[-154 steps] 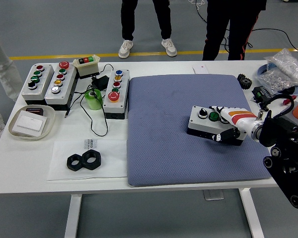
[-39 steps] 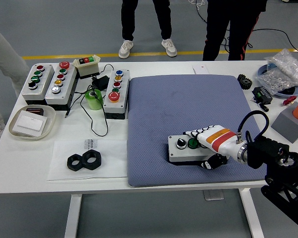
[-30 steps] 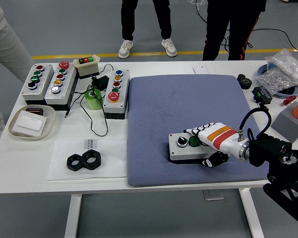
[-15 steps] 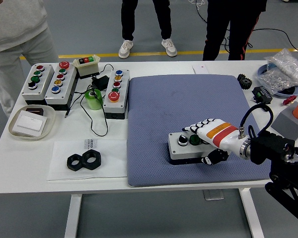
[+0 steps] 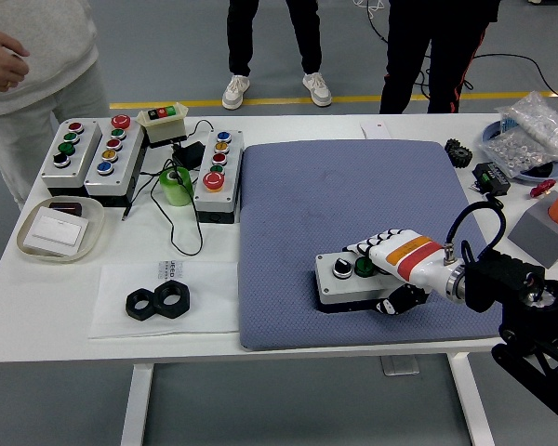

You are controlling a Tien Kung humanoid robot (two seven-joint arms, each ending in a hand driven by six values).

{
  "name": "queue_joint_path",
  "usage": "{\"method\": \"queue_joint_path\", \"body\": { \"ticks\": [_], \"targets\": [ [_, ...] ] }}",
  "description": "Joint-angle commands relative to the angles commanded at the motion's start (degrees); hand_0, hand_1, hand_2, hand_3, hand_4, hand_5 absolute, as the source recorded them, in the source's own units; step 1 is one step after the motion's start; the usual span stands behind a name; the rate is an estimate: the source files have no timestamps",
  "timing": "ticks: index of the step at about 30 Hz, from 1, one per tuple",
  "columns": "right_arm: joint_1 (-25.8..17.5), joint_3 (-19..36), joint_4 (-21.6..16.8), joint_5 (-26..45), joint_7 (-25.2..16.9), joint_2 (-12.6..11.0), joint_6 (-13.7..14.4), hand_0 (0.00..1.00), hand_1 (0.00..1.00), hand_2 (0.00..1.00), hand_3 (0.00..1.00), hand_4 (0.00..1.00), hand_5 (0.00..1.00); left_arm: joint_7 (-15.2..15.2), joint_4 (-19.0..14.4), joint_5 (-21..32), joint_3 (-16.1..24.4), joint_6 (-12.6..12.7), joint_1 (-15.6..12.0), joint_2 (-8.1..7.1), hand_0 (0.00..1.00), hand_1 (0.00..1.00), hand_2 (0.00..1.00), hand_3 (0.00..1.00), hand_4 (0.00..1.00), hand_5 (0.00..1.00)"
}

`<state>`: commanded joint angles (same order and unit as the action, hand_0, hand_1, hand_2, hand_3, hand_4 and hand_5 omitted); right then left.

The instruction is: Pick up the button,place it on the desk,press the button,press the button

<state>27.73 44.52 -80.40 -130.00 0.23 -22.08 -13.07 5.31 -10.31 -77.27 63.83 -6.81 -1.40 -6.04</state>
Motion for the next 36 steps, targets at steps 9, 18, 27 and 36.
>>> {"method": "queue_joint_path", "body": {
  "ticks": [9,18,27,36],
  "targets": [
    [0.4,0.4,-1.2,0.0,1.7,-0.4,3.4,0.721,0.636,0.547,0.690,0.655,0.002,-0.1,0.0,0.5,-0.3,0.0,0.2,-0.01,0.742,0.913,0.984,0.946,0.613,0.998],
    [0.5,0.7,-2.6,0.0,2.1,-0.8,4.5,0.526,0.428,0.405,0.517,0.518,0.002,-0.1,0.0,0.8,-0.4,0.1,0.2,0.07,0.741,0.912,0.984,0.946,0.613,0.998],
    [1.2,2.4,-6.2,0.0,1.7,-2.2,2.5,0.520,0.425,0.405,0.514,0.507,0.002,-0.1,0.0,0.9,-0.2,0.1,0.1,0.01,0.740,0.912,0.983,0.946,0.613,0.998],
    [1.7,2.4,-9.3,0.0,1.4,-3.2,0.4,0.518,0.428,0.407,0.521,0.506,0.002,-0.1,0.0,1.3,-0.3,0.2,0.1,-0.11,0.741,0.913,0.984,0.946,0.614,0.998]
  ]
}}
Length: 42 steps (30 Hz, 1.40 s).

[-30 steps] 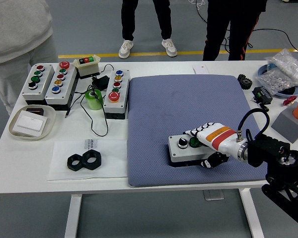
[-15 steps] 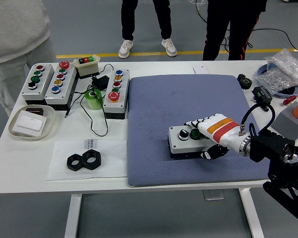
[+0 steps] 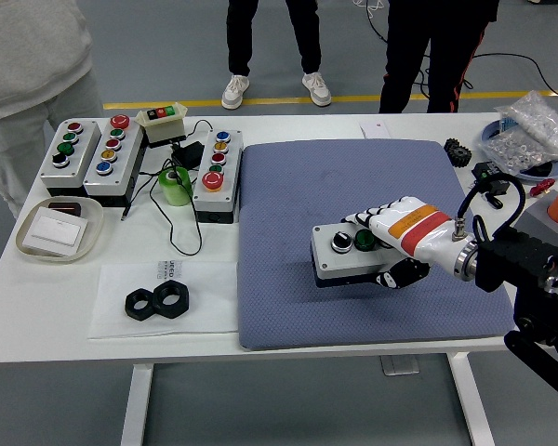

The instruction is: Pick up the button,place it on the desk,press the button,press the button

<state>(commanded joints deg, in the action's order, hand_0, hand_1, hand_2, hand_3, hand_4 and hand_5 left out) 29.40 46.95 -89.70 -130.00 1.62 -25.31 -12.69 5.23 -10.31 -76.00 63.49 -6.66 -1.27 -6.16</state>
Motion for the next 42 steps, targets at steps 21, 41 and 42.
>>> {"method": "queue_joint_path", "body": {
  "ticks": [21,41,42],
  "targets": [
    [-0.1,0.4,5.5,0.0,0.3,2.6,0.5,0.522,0.432,0.411,0.528,0.511,0.002,0.0,0.0,0.0,-0.4,0.0,-0.2,-0.04,0.741,0.912,0.984,0.946,0.612,0.998],
    [-0.9,-0.2,8.4,0.0,1.1,3.9,1.5,0.530,0.442,0.415,0.531,0.510,0.002,-0.2,0.0,0.6,-1.2,0.0,0.1,-0.12,0.742,0.913,0.984,0.946,0.612,0.998],
    [-1.0,-0.2,8.6,0.0,1.1,3.9,1.6,0.533,0.451,0.416,0.534,0.513,0.002,-0.2,0.0,0.6,-1.2,0.0,0.2,-0.11,0.742,0.913,0.984,0.947,0.612,0.998]
  ]
}}
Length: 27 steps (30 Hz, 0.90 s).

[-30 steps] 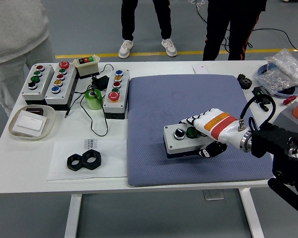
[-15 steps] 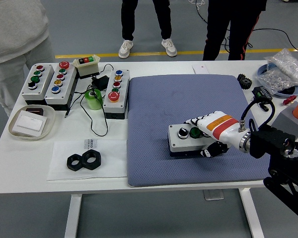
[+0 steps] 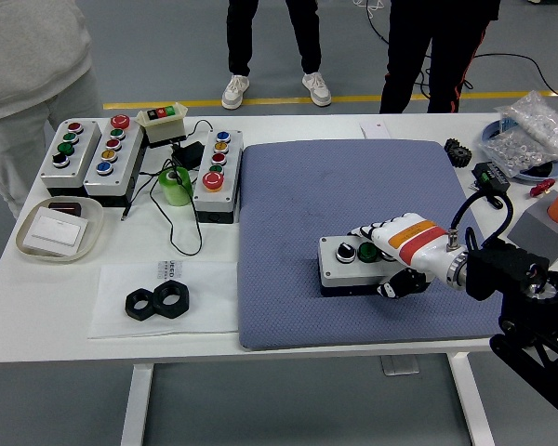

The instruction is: Pick up the button,place it on the desk,press the button,press the button

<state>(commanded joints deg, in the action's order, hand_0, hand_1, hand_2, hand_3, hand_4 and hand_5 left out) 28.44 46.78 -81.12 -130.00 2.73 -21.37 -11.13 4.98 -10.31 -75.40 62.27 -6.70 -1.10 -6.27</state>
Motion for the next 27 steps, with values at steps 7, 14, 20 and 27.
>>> {"method": "queue_joint_path", "body": {
  "ticks": [7,14,20,27],
  "targets": [
    [-0.2,-0.5,1.0,0.0,-0.2,0.1,-0.2,0.541,0.456,0.419,0.540,0.514,0.002,0.0,0.0,0.1,-0.1,0.0,0.1,0.06,0.742,0.913,0.985,0.947,0.612,0.998],
    [-0.2,-1.1,1.2,0.0,-0.3,0.2,-0.2,0.549,0.471,0.422,0.543,0.520,0.002,0.0,0.0,0.1,0.0,0.0,0.1,0.11,0.742,0.913,0.985,0.948,0.612,0.998],
    [-0.2,-0.8,1.1,0.0,-0.8,0.2,-0.8,0.585,0.517,0.449,0.568,0.529,0.002,0.0,0.0,0.1,0.0,0.0,0.1,0.14,0.741,0.912,0.985,0.948,0.612,0.998],
    [-0.2,-0.4,0.9,0.0,-1.5,0.0,-1.7,0.740,0.702,0.615,0.721,0.600,0.002,0.0,0.0,-0.1,0.2,0.0,0.1,0.16,0.741,0.912,0.985,0.947,0.612,0.998]
  ]
}}
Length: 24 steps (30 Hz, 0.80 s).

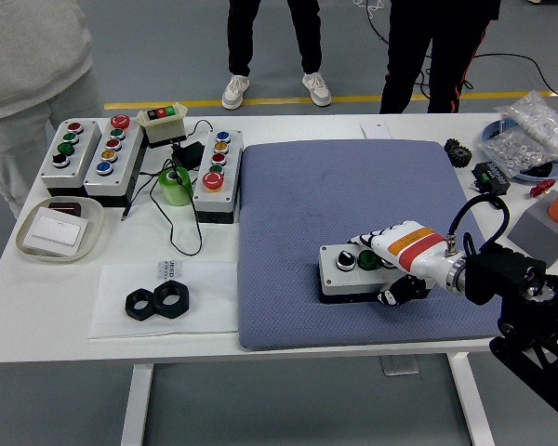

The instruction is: Pick up the button,place it on the desk,press the button,press the button

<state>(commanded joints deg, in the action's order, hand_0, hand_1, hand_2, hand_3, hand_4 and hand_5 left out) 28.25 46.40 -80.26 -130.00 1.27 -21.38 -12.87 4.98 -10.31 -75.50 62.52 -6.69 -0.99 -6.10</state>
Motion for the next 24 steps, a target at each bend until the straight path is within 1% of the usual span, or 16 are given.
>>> {"method": "queue_joint_path", "body": {
  "ticks": [2,3,8,9,14,15,20,21,24],
  "targets": [
    [0.0,0.0,0.0,0.0,-0.1,0.0,-0.2,0.740,0.702,0.615,0.721,0.600,0.002,0.0,0.0,0.0,0.0,0.0,0.0,0.00,0.741,0.912,0.985,0.947,0.612,0.998],
    [0.0,0.0,0.0,0.0,-0.3,0.0,-0.4,0.791,0.785,0.756,0.794,0.670,0.002,0.0,0.0,0.0,0.1,0.0,0.0,0.01,0.740,0.912,0.985,0.947,0.612,0.998],
    [0.0,0.3,0.1,0.0,-0.8,0.1,-1.2,0.791,0.785,0.756,0.794,0.670,0.002,0.0,0.0,-0.1,0.2,0.0,0.0,0.04,0.740,0.912,0.985,0.947,0.612,0.998],
    [0.0,0.3,0.1,0.0,-0.9,0.1,-1.3,0.847,0.865,0.885,0.847,0.704,0.023,0.0,0.0,-0.1,0.2,0.0,0.0,0.04,0.741,0.912,0.985,0.947,0.612,0.998],
    [0.0,0.7,0.3,0.0,-1.3,0.2,-1.7,0.847,0.865,0.885,0.847,0.704,0.023,0.0,0.0,0.0,0.2,0.0,0.0,0.05,0.741,0.912,0.985,0.947,0.612,0.998],
    [0.1,0.7,0.4,0.0,-1.3,0.2,-1.8,0.929,0.925,0.963,0.933,0.864,0.338,0.0,0.0,0.0,0.2,0.0,0.0,0.04,0.740,0.912,0.985,0.947,0.611,0.998],
    [0.1,1.1,0.5,0.0,-1.0,0.1,-2.2,0.929,0.925,0.963,0.933,0.864,0.338,0.0,0.0,-0.2,0.3,0.0,-0.1,0.03,0.740,0.912,0.985,0.947,0.611,0.998],
    [0.1,1.1,0.5,0.0,-1.0,0.1,-2.3,0.956,0.945,0.987,0.959,0.881,0.413,0.0,0.0,-0.3,0.4,0.0,-0.1,0.02,0.739,0.912,0.985,0.947,0.612,0.998],
    [0.0,1.2,0.5,0.0,-0.8,0.1,-2.5,0.956,0.945,0.987,0.959,0.881,0.413,0.1,0.0,-0.5,0.6,0.0,-0.3,0.03,0.739,0.912,0.985,0.947,0.612,0.998]
  ]
}}
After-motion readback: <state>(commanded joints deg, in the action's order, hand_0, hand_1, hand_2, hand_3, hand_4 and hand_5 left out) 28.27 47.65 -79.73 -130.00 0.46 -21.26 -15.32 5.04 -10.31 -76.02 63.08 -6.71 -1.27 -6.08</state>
